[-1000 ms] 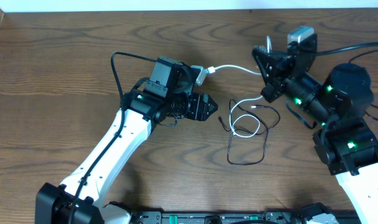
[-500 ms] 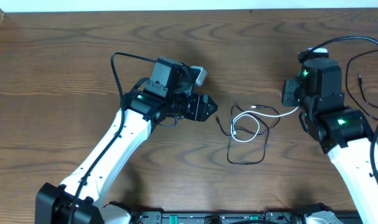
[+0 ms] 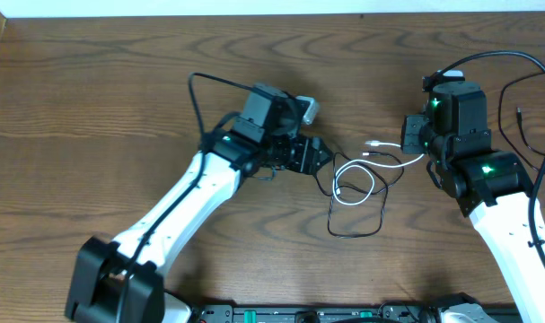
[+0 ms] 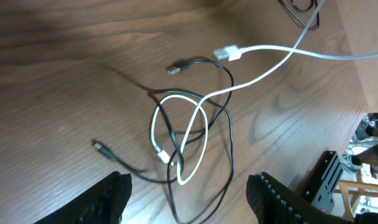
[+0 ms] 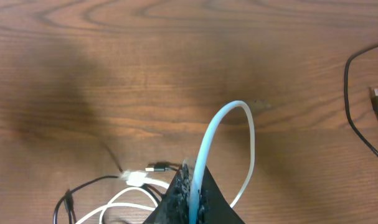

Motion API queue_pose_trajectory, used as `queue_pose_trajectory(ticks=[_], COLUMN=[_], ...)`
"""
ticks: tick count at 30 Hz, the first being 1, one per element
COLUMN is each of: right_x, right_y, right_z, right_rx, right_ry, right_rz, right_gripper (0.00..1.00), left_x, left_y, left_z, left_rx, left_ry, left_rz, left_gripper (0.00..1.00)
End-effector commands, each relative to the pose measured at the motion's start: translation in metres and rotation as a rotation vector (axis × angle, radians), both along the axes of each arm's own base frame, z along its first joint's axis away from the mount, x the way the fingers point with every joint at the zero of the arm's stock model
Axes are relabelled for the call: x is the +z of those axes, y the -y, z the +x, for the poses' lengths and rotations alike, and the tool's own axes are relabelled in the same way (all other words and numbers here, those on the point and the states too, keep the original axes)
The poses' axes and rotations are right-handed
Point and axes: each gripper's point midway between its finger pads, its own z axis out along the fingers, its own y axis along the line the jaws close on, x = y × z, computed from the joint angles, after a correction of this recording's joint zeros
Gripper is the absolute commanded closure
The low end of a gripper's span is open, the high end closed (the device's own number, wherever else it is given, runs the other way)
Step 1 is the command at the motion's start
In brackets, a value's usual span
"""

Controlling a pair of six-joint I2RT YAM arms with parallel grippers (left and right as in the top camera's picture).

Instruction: Untangle cables

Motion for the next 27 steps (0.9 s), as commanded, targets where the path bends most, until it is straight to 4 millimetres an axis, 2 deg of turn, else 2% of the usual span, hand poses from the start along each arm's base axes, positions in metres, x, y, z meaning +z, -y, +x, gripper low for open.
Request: queue_pose_trajectory(ticks=[1,9,14,17,19,22,23,24,27], right_x=[0.002,0.0,0.0,0.0,0.0,0.0,0.0,0.0,0.0], right_y=[0.0,0.0,0.0,0.0,0.0,0.001,0.001,0.002,0.015], right_z=[0.0,-0.003,-0.003,-0.003,-0.003,-0.003,-0.003,-0.003,-0.003], right_rx=[-0.007,-0.007,-0.007,-0.007,-0.007,-0.007,-0.008,-0.012,-0.064], right_ry=[0.0,-0.014,-0.014,-0.014,-0.014,-0.014,-0.013,-0.013,-0.009], right_rz=[0.009,0.006,0.006,0.006,0.006,0.005,0.003,0.0,-0.054], right_gripper=[0.99,0.99,0.99,0.99,0.99,0.99,0.99,0.99,0.99], left_x=[-0.022,-0.068,-0.093,-0.1,-0.101,-0.101,-0.102,-0.102,-0.104], left_y=[0.006,0.015,0.023,0.027,0.029,0.029,0.028,0.027,0.02], left_z=[0.004,0.021,0.02,0.016,0.015,0.015,0.015,0.015,0.016], left_rx=[0.04,0.129,0.132,0.12,0.116,0.115,0.117,0.118,0.134], left_ry=[-0.051,-0.121,-0.164,-0.174,-0.175,-0.176,-0.177,-0.179,-0.197], left_rz=[0.018,0.056,0.069,0.079,0.08,0.081,0.082,0.083,0.095], left_gripper=[0.35,0.36,0.37,0.39,0.49,0.76,0.81,0.92,0.92])
